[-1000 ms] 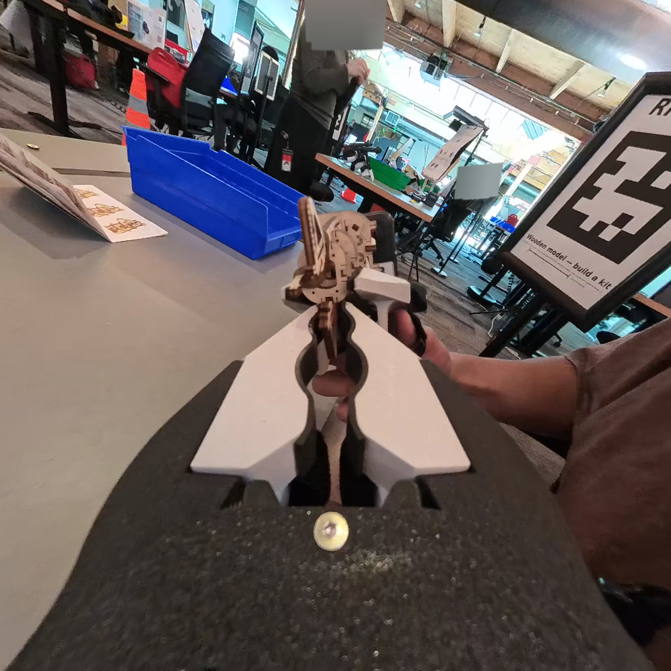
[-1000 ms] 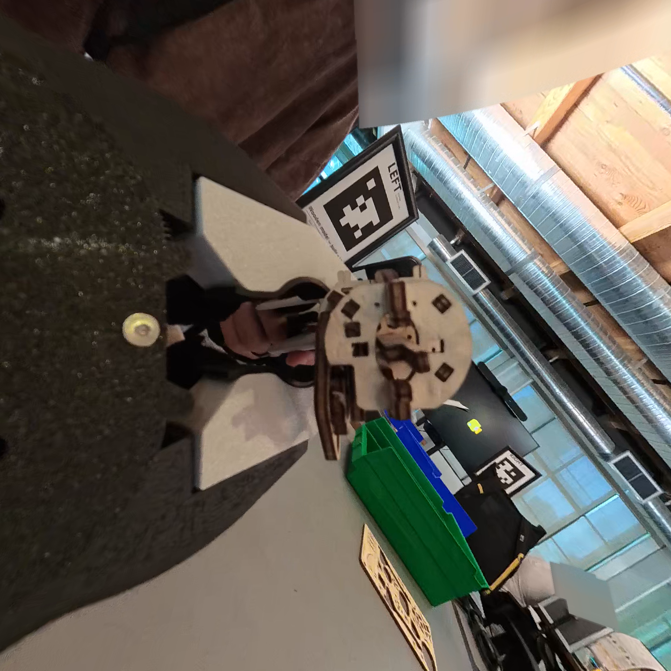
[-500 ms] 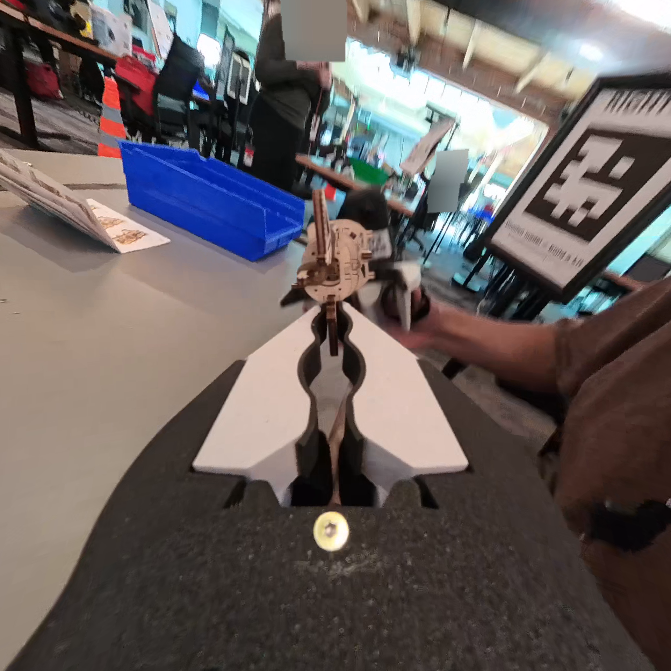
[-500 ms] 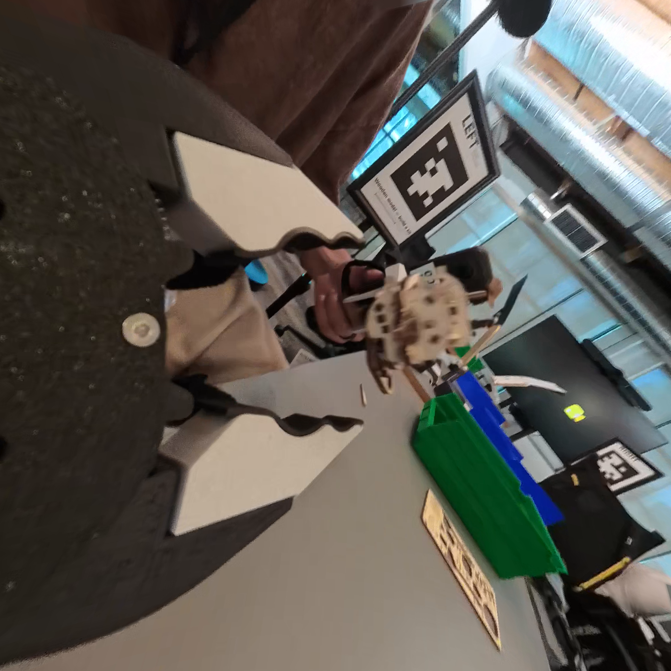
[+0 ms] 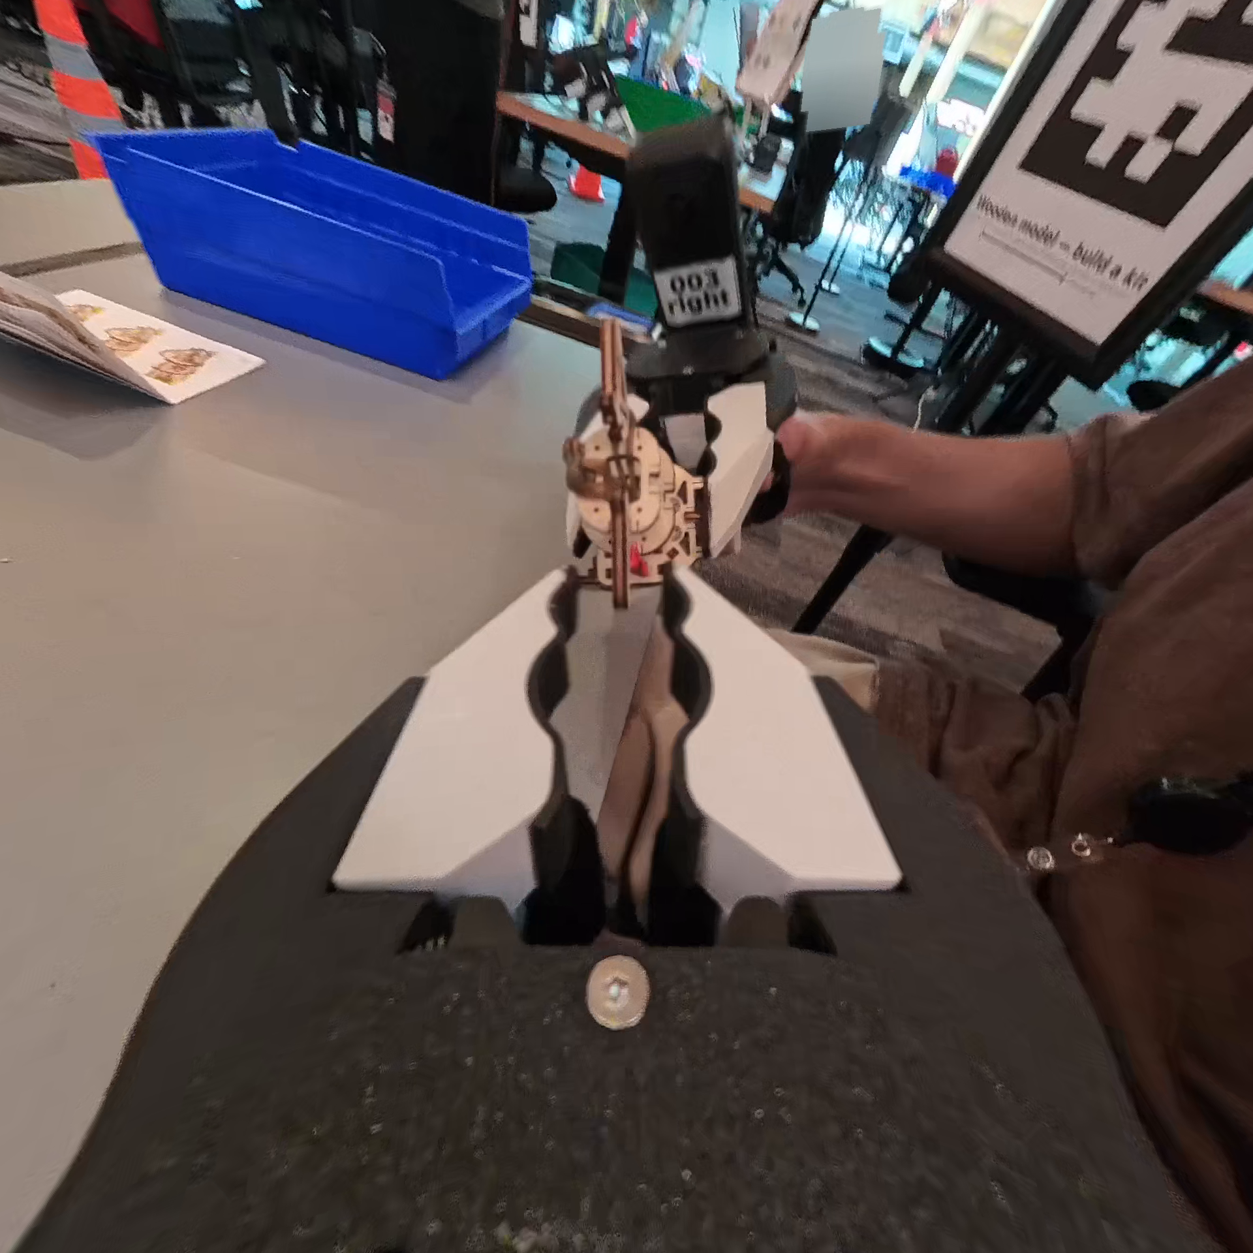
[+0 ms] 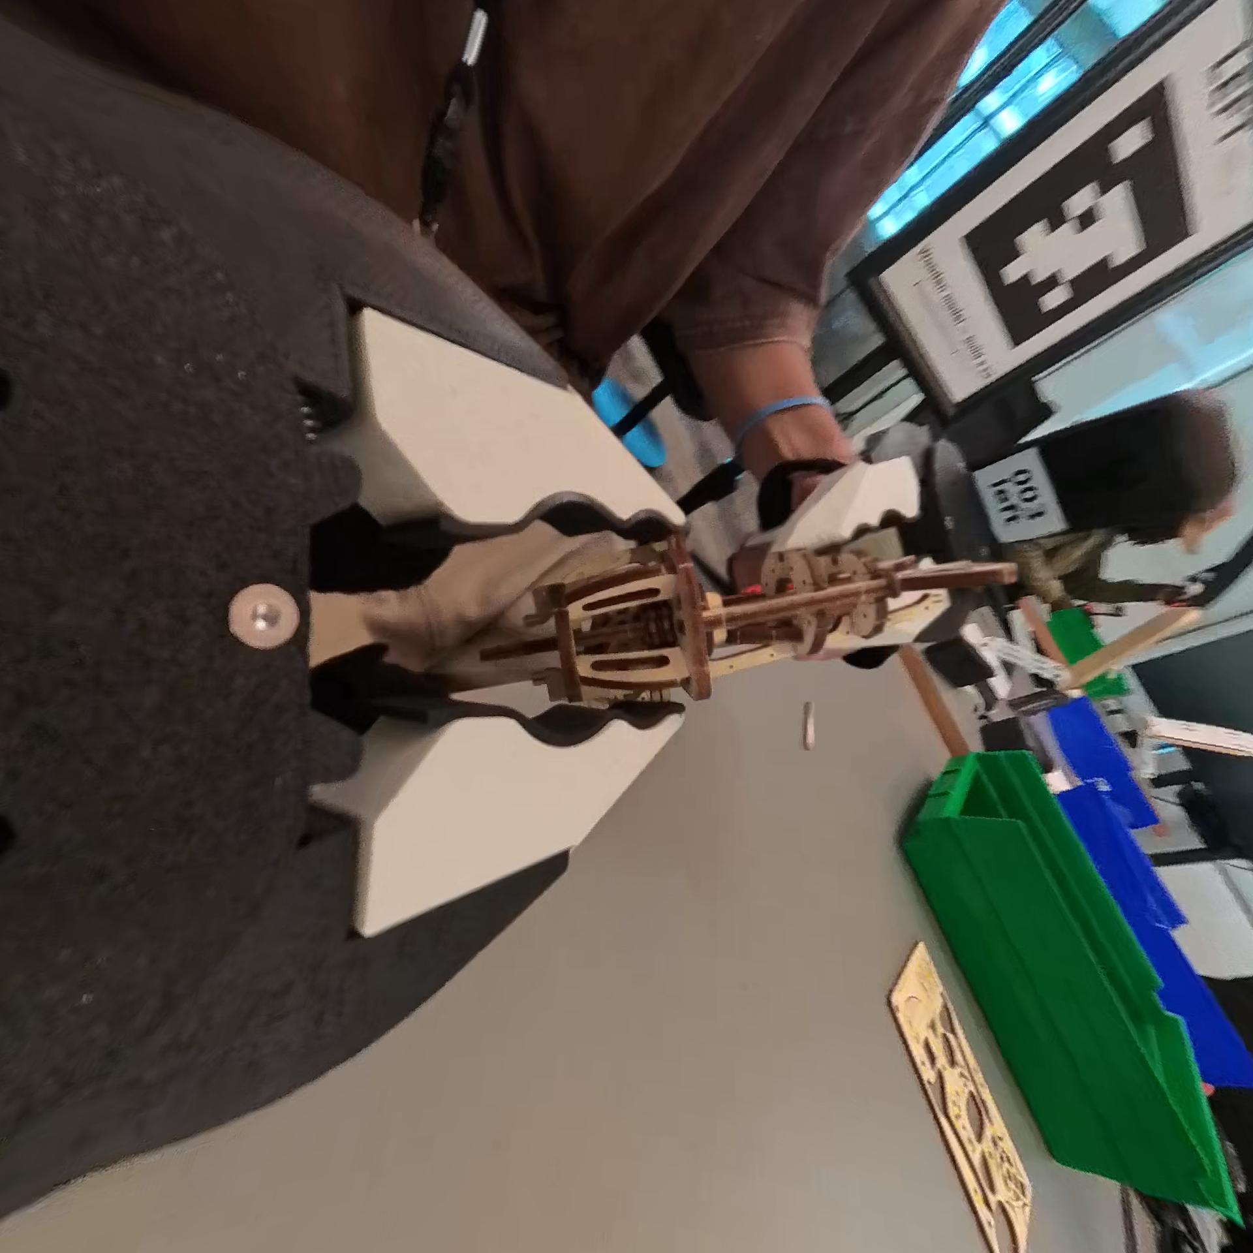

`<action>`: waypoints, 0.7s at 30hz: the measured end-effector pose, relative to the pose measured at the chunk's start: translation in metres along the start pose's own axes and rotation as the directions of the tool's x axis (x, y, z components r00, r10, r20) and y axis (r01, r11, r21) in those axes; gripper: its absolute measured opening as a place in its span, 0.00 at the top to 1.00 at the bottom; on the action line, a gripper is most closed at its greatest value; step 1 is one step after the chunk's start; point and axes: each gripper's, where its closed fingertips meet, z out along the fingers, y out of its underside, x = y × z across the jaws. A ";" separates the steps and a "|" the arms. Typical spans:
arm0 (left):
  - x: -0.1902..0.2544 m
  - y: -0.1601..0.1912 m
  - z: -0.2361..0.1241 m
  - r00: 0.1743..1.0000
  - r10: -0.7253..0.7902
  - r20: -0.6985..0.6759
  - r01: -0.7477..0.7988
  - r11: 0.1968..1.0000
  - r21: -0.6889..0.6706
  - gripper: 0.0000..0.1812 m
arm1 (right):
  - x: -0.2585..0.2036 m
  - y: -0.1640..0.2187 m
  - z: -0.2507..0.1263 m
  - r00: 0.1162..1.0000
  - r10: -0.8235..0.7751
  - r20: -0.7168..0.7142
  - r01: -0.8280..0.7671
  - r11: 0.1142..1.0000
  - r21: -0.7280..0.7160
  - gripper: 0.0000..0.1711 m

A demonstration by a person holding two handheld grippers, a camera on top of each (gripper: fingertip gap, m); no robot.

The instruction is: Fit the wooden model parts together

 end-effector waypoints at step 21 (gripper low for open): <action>-0.004 -0.005 0.020 0.984 -0.176 0.008 0.172 0.969 0.177 0.80 | 0.000 -0.039 0.029 0.975 0.200 0.099 -0.223 0.864 0.451 0.75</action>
